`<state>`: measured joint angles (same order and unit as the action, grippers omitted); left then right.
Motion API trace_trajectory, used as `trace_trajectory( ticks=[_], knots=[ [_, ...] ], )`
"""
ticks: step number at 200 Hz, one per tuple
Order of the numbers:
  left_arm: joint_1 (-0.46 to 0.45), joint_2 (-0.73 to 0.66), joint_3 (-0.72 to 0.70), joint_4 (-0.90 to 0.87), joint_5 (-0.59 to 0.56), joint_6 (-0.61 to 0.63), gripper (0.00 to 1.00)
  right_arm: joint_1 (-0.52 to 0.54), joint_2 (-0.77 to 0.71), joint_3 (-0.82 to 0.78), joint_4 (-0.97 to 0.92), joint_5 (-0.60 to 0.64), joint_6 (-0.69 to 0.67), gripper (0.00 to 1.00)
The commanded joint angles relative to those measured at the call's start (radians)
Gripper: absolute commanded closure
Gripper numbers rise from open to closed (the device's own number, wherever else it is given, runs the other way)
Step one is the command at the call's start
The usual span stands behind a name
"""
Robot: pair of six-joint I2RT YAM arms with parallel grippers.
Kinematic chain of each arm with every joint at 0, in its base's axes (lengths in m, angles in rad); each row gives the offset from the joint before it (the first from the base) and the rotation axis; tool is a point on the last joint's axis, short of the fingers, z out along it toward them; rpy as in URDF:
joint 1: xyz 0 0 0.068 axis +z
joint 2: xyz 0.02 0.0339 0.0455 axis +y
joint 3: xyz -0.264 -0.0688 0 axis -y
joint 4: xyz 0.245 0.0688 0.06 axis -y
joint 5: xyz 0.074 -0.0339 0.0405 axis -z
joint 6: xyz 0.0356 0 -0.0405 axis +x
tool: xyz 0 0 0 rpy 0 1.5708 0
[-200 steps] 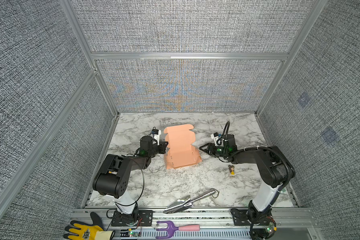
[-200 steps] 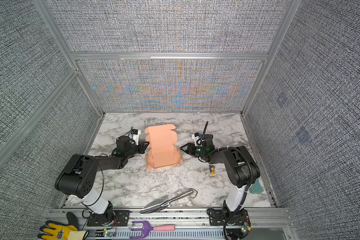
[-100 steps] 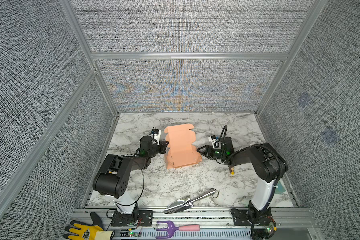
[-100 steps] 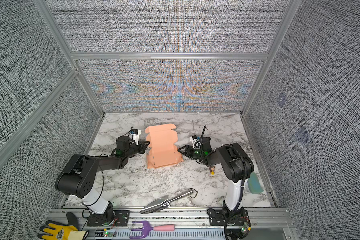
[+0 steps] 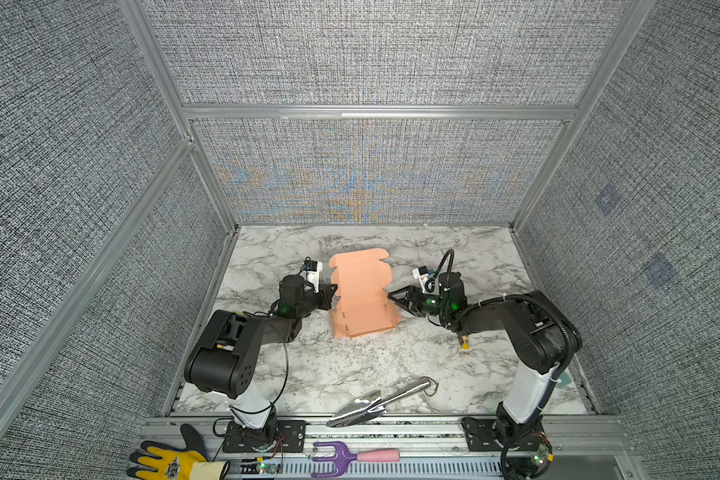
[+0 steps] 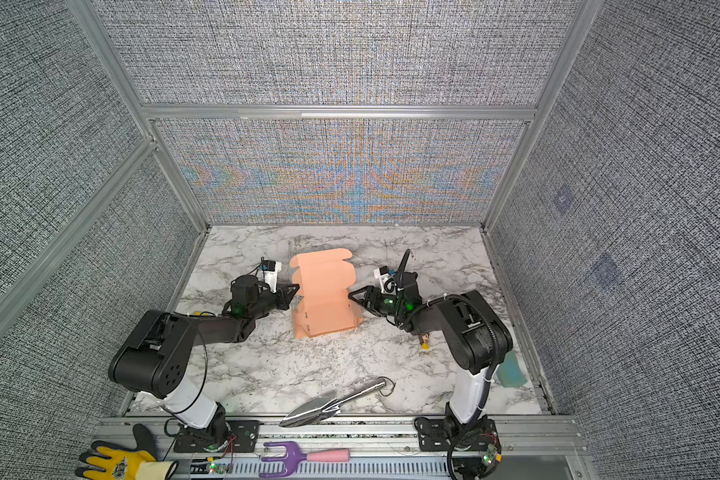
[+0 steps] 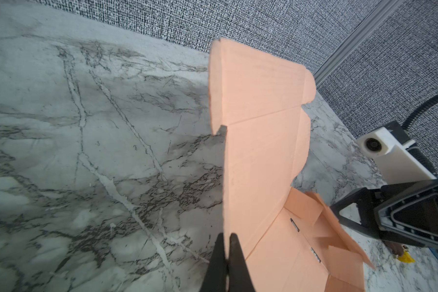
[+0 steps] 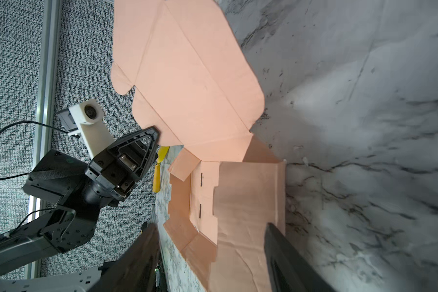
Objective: Assemble paper box
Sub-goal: Fold the bottom flaps of a flat cardboard box at the center of the table.
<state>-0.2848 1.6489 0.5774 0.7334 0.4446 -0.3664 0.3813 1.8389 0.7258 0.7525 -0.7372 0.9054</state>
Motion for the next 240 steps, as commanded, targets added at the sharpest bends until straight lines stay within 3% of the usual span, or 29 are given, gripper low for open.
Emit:
trace_trajectory(
  ticks=[1, 49, 88, 130, 160, 240],
  knots=[
    [-0.005, -0.018, -0.006, 0.057, -0.001, 0.019, 1.0, 0.007, -0.013, 0.0, -0.033, 0.02, -0.015, 0.33],
    [-0.007, -0.023, -0.013, 0.064, -0.007, 0.02, 1.0, 0.005, -0.06, 0.009, -0.161, 0.07, -0.103, 0.34],
    [-0.008, -0.021, -0.016, 0.073, -0.009, 0.017, 1.0, 0.016, -0.062, 0.028, -0.164, 0.096, -0.097, 0.35],
    [-0.008, -0.02, -0.017, 0.073, -0.004, 0.017, 1.0, -0.044, -0.126, 0.024, -0.276, 0.162, -0.168, 0.35],
    [-0.009, -0.012, -0.013, 0.079, 0.0, 0.013, 1.0, -0.073, -0.091, 0.044, -0.335, 0.165, -0.202, 0.35],
    [-0.008, -0.021, -0.017, 0.07, 0.004, 0.021, 1.0, -0.066, 0.032, 0.055, -0.283, 0.143, -0.189, 0.35]
  ],
)
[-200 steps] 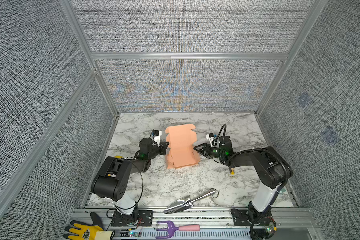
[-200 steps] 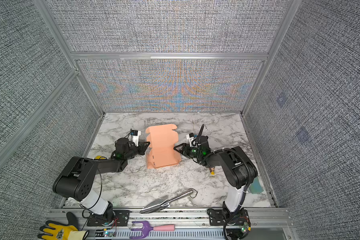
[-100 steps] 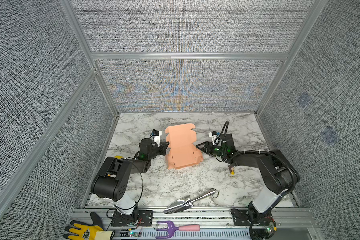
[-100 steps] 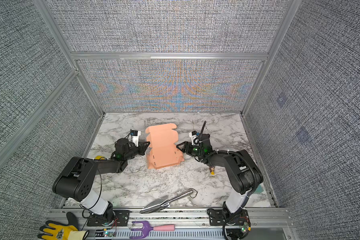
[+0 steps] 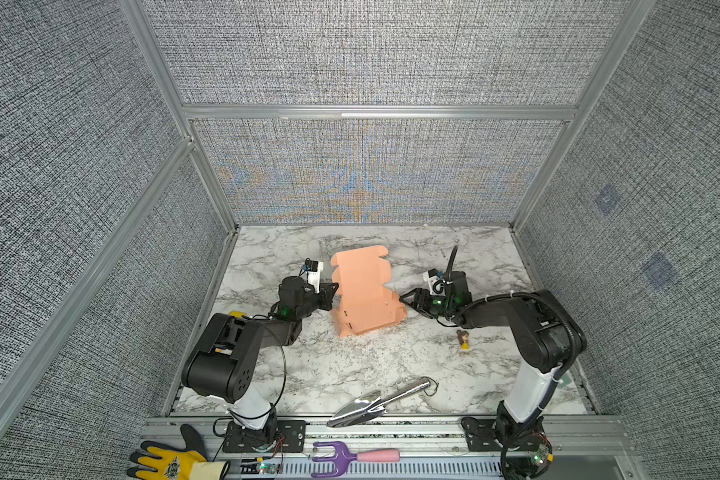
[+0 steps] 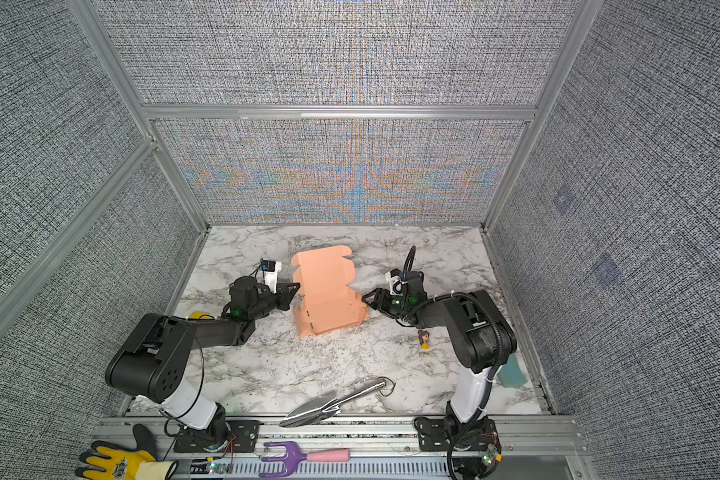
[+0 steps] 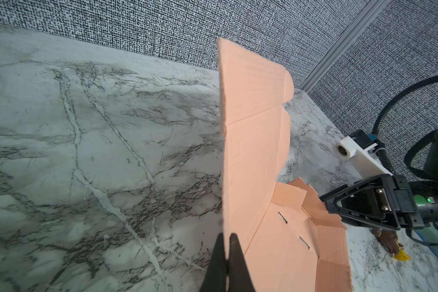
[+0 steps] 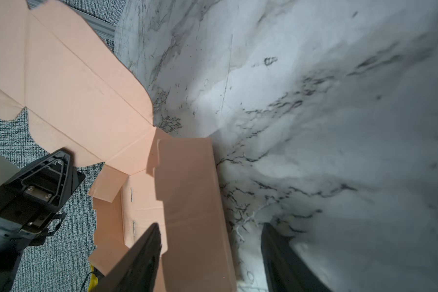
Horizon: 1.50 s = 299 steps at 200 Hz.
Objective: Assemble paper box
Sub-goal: Fold the bottom flaps of a flat cardboard box at the center of the table.
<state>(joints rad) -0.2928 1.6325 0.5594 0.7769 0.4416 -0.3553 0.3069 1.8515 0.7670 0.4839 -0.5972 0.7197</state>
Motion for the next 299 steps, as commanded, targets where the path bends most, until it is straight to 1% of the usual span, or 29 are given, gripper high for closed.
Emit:
trace_trajectory(
  ticks=[1, 24, 50, 63, 89, 110, 151, 212, 246, 299],
  knots=[
    [0.0, -0.004, 0.0, 0.028, 0.007, 0.009, 1.0, 0.009, 0.021, 0.014, -0.018, 0.003, -0.003, 0.35],
    [0.0, 0.007, 0.0, 0.043, 0.011, 0.008, 1.0, 0.025, 0.025, 0.058, -0.141, 0.042, -0.038, 0.35],
    [0.0, 0.023, 0.0, 0.079, 0.027, 0.007, 1.0, 0.058, 0.006, 0.124, -0.365, 0.137, -0.124, 0.35],
    [0.0, 0.034, -0.008, 0.116, 0.042, 0.003, 1.0, 0.069, 0.006, 0.13, -0.39, 0.141, -0.139, 0.34],
    [0.0, 0.053, -0.029, 0.177, 0.066, 0.006, 1.0, 0.07, 0.031, 0.112, -0.333, 0.099, -0.112, 0.34],
    [0.0, 0.058, -0.034, 0.183, 0.069, 0.006, 1.0, 0.07, 0.041, 0.095, -0.251, 0.052, -0.083, 0.33],
    [0.0, 0.053, -0.03, 0.179, 0.071, 0.008, 1.0, 0.069, 0.048, 0.071, -0.09, -0.044, 0.021, 0.33],
    [0.0, 0.056, -0.033, 0.181, 0.072, 0.006, 1.0, 0.061, -0.015, 0.044, -0.008, -0.082, 0.102, 0.33],
    [0.0, 0.058, -0.039, 0.193, 0.074, 0.009, 1.0, 0.067, -0.018, 0.014, 0.105, -0.099, 0.191, 0.33],
    [0.0, 0.053, -0.044, 0.201, 0.075, 0.01, 1.0, 0.078, -0.026, -0.004, 0.136, -0.092, 0.206, 0.33]
  ],
)
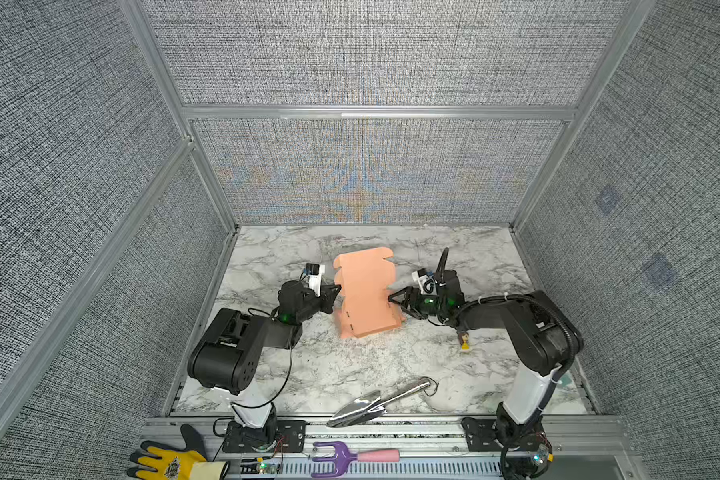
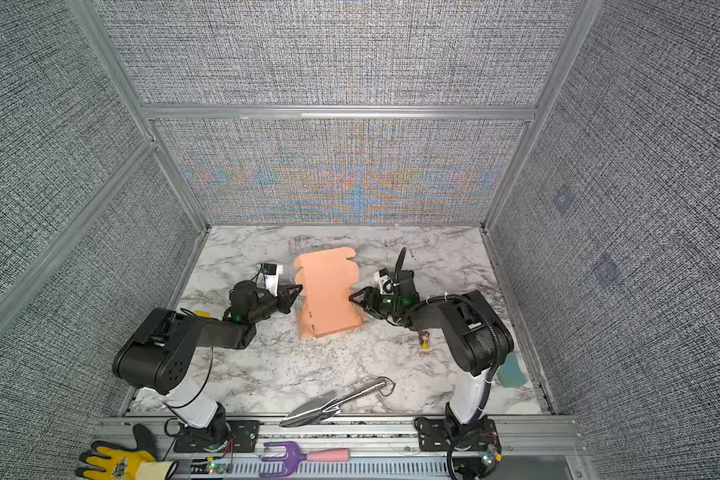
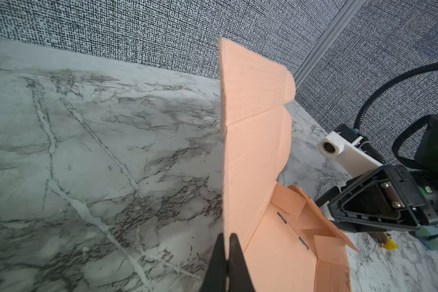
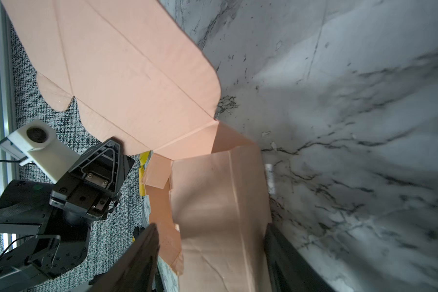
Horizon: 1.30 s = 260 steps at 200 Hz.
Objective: Assemble paper box
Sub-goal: Fold the bottom flaps of a flat cardboard box at the center of the table.
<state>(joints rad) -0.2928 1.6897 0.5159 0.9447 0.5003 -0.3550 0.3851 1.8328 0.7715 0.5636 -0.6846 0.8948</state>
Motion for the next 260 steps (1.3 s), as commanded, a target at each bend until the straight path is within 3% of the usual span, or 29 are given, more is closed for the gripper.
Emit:
trace_trajectory(
  ticks=[1, 72, 167, 260],
  knots=[
    [0.0, -0.005, -0.001, 0.034, 0.017, 0.008, 1.0, 0.0, -0.007, -0.009, 0.056, -0.004, 0.03, 0.33],
    [0.0, -0.028, -0.016, 0.055, 0.018, 0.01, 1.0, 0.012, -0.053, 0.009, -0.094, 0.052, -0.063, 0.34],
    [-0.011, -0.05, -0.025, 0.06, 0.013, 0.05, 1.0, 0.041, -0.067, 0.044, -0.193, 0.111, -0.147, 0.48],
    [-0.014, -0.056, -0.019, 0.063, 0.018, 0.04, 1.0, 0.098, -0.087, 0.122, -0.386, 0.231, -0.27, 0.49]
  ],
)
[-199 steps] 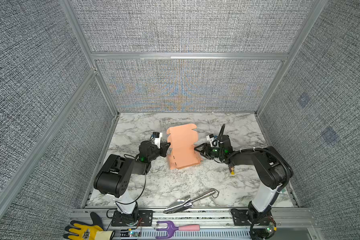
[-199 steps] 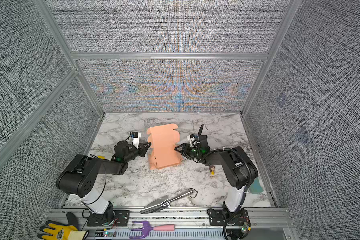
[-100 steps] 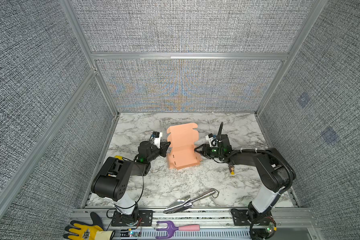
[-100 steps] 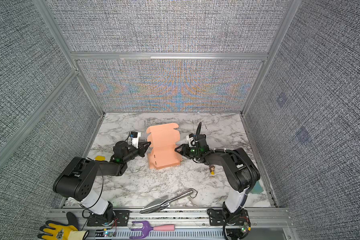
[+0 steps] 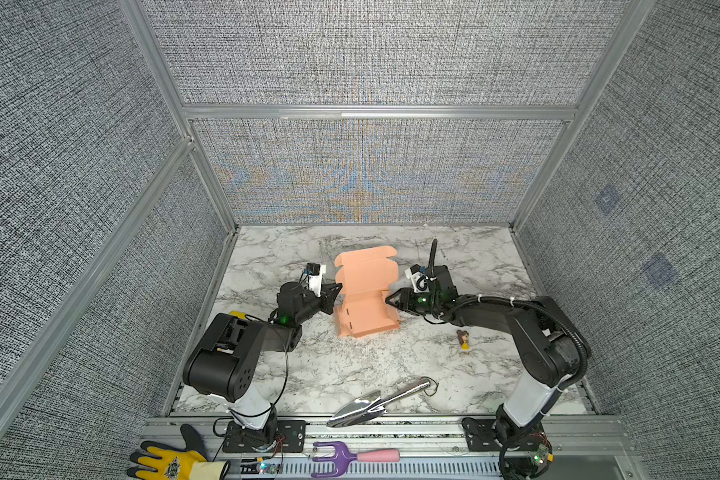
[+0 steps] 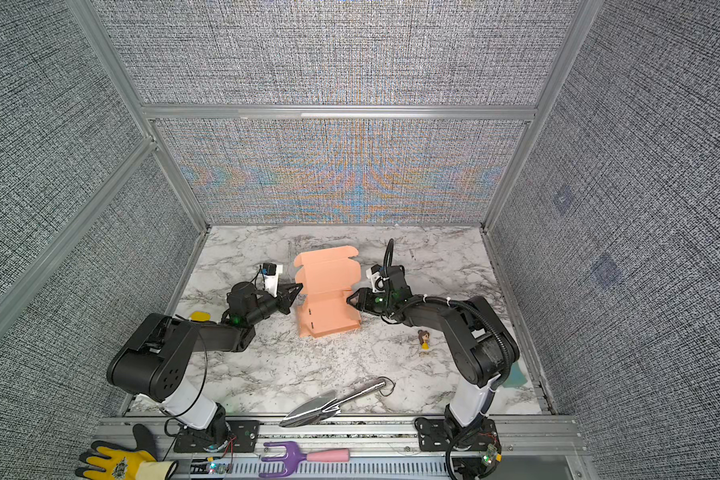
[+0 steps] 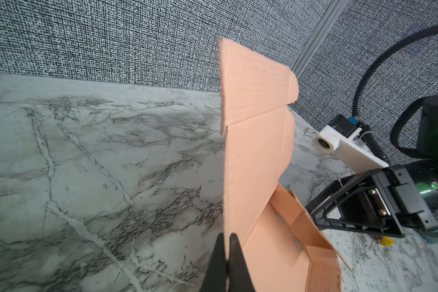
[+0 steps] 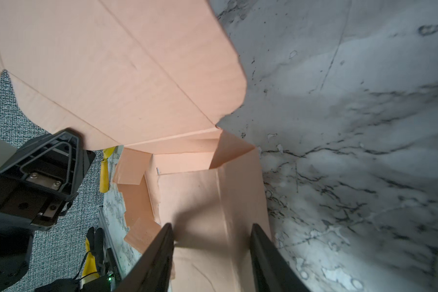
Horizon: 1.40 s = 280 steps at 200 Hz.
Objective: Assemble paper box
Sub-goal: Fold the bottom flaps of a flat cardboard box at the center of the table.
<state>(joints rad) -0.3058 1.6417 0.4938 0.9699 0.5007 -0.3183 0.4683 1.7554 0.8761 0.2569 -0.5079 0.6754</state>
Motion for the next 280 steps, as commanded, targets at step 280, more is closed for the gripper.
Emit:
trace_trajectory(
  ticks=[280],
  knots=[
    [-0.001, -0.025, 0.017, 0.018, 0.016, -0.014, 1.0, 0.078, 0.0, 0.004, -0.078, 0.186, -0.222, 0.2]
  ],
)
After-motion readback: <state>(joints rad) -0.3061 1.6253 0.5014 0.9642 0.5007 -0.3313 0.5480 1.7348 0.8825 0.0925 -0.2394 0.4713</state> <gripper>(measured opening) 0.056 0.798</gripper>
